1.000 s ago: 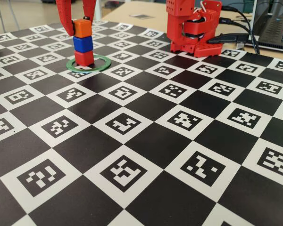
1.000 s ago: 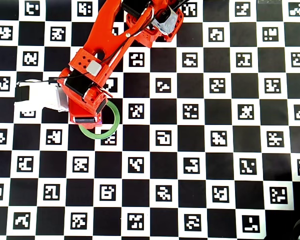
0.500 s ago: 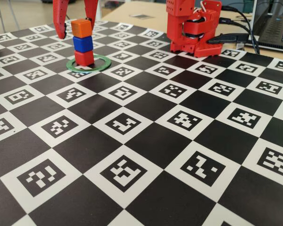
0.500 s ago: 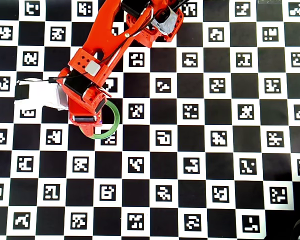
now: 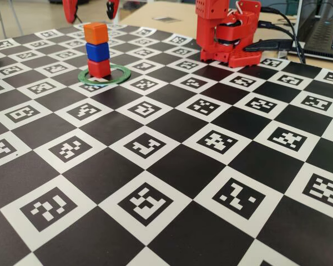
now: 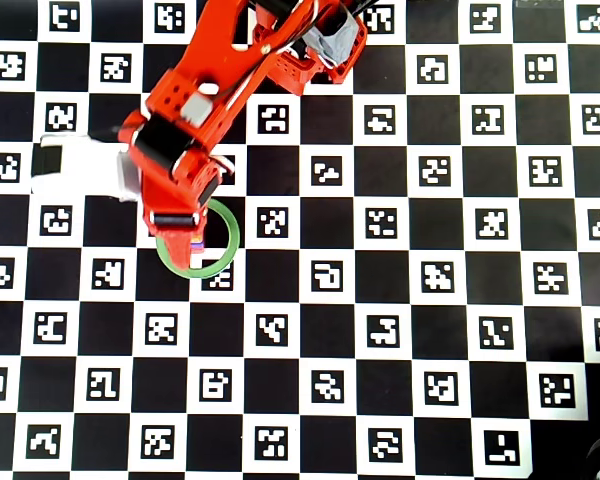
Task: Grab the red cube then put it in the green circle then put the blue cube on top and finally the orange cube on top
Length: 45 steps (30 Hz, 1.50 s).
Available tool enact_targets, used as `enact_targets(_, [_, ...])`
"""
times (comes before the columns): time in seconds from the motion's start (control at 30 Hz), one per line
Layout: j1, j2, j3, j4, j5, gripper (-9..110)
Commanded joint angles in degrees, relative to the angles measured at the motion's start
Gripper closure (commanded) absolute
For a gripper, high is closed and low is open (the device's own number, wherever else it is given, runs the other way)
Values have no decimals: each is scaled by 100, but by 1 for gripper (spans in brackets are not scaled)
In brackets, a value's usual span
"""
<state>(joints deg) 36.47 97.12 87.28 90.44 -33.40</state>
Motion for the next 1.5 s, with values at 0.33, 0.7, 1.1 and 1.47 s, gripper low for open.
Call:
enact_targets(0.33, [-1283, 2733, 1266, -352, 501, 96])
enact_targets(0.7, [-2250, 4430, 4087, -2013, -1178, 108])
enact_targets(1.1, [-2505, 5871, 6776, -3700, -3322, 108])
enact_targets(1.47, [-3032, 8183, 8657, -3533, -3955, 107])
